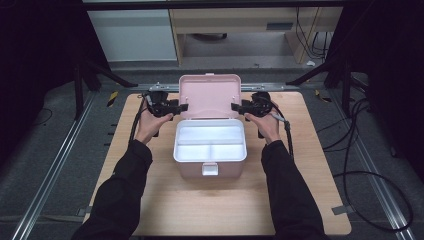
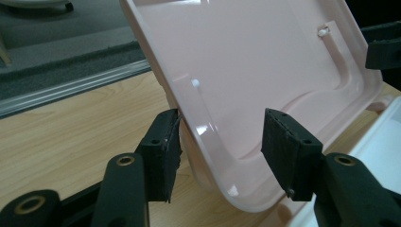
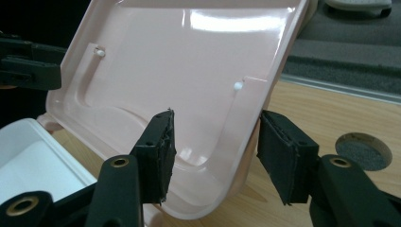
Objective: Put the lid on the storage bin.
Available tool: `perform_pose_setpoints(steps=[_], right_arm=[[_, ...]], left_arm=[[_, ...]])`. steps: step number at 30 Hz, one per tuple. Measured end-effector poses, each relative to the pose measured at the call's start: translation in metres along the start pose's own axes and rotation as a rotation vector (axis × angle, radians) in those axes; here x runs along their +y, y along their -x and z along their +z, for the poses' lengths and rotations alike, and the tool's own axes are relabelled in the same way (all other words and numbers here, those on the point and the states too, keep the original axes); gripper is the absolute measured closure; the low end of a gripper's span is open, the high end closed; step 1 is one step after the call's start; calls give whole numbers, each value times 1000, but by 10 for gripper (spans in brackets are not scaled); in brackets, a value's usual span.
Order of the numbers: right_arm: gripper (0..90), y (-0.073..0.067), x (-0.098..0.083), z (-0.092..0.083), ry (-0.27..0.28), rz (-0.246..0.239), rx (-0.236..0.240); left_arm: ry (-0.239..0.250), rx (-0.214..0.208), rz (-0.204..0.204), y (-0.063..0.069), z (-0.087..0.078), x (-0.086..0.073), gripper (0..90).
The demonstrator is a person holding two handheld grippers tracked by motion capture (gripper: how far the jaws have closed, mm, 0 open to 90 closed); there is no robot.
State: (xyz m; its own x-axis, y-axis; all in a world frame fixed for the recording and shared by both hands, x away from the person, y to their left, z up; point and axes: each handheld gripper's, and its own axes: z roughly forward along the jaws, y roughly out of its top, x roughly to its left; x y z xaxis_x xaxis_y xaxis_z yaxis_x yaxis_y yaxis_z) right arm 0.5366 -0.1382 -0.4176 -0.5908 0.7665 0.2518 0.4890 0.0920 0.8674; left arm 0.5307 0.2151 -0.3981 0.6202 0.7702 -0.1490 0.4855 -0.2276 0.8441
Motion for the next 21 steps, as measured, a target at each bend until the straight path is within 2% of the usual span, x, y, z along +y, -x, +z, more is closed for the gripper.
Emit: perform_pose_setpoints(steps=[5, 12, 15, 21], right_arm=[[473, -7, 4, -9, 10, -28, 5], [485, -13, 10, -23, 33, -53, 3], [492, -19, 14, -33, 38, -84, -5], [515, -29, 20, -50, 49, -124, -5]], left_arm=[[6, 2, 41, 7, -11, 3, 481], [13, -3, 74, 16, -21, 6, 483], [13, -1, 106, 22, -28, 8, 484], [39, -8, 126, 29, -42, 13, 498]])
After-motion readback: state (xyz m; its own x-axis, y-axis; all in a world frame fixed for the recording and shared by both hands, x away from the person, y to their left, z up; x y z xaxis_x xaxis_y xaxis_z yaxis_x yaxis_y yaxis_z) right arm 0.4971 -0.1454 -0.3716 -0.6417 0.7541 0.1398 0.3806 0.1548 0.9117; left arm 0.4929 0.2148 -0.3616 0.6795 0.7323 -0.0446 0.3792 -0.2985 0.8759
